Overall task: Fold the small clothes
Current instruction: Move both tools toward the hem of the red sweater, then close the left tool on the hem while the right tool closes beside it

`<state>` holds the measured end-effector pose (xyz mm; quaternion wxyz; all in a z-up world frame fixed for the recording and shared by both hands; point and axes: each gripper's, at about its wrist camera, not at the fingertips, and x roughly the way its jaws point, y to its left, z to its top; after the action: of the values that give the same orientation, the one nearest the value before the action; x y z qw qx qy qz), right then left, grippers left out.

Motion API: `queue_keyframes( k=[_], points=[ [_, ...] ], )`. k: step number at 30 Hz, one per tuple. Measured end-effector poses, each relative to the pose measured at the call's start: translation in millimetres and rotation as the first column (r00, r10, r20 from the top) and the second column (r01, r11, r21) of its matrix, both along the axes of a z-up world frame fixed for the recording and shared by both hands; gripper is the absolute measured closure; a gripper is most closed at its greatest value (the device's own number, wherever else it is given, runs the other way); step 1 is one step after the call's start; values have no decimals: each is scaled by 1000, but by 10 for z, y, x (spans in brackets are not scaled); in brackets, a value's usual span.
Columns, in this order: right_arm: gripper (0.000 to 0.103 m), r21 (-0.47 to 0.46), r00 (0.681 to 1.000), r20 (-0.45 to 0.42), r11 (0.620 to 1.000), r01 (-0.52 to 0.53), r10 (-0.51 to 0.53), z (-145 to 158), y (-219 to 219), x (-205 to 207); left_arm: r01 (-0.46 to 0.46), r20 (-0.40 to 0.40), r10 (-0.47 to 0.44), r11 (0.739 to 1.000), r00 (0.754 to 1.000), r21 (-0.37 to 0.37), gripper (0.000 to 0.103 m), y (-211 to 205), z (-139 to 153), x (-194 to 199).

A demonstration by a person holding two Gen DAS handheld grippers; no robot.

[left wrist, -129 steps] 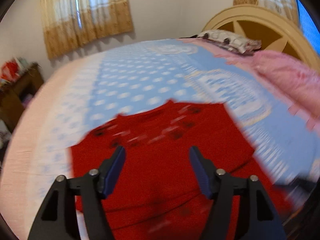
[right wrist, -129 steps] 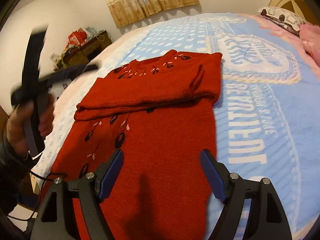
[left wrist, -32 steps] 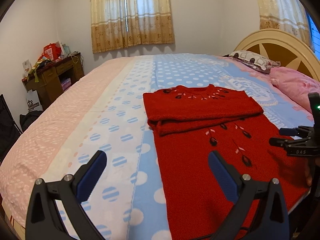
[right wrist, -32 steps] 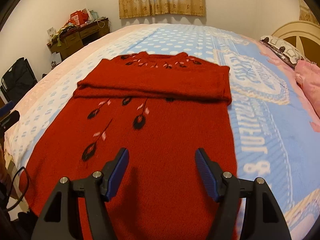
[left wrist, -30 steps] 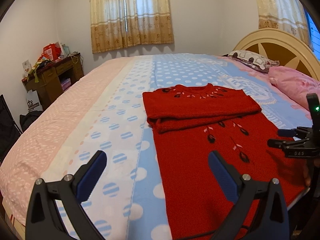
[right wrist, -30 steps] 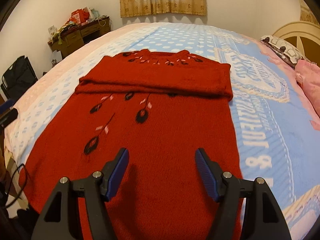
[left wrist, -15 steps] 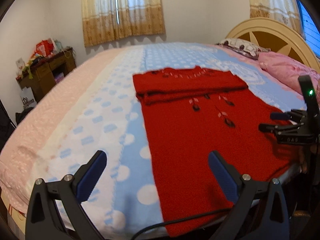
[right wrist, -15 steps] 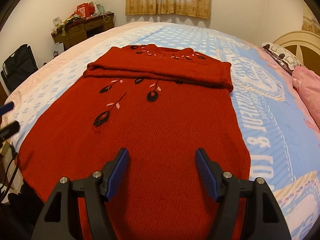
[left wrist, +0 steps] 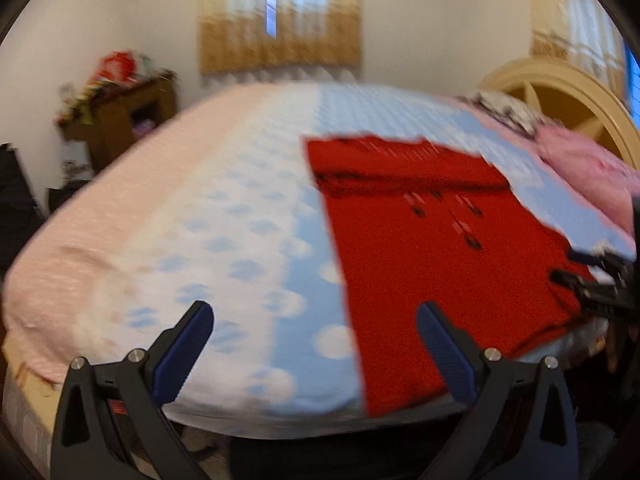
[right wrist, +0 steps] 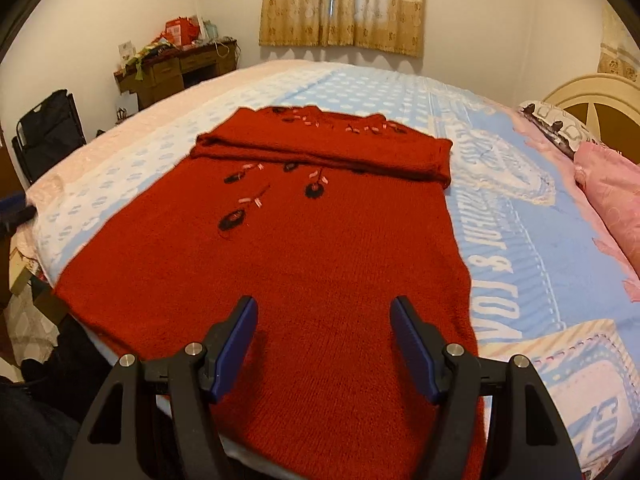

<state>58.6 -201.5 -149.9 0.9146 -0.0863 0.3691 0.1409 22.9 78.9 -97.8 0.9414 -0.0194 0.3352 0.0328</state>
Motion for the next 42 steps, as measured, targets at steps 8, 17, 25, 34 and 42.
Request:
queue_keyframes(
  k=[8,17,25,34,42],
  points=[
    [34,18,998,29,998,53,-53,205,-153,-127,-11,90,7,999,996,46,0,74,199,-153],
    [34,51,981,-58,981,186,-183,51,-694,-341,115,-118,-123,991,985,-76,10,-201,-339,151],
    [43,90,973,-121,975,206,-194,-85,-817,-399,180,-210,-211,971,955,-156,36,-360,-581,196],
    [68,120,977,-130,976,184,-168,-87,-843,-472,195,-215,-224,969,951,-148,36,-415,-575,159],
    [89,173,981,-122,970,168,-148,-101,-896,-475,215,-225,-248,963,942,-162,42,-400,-570,161]
  ],
)
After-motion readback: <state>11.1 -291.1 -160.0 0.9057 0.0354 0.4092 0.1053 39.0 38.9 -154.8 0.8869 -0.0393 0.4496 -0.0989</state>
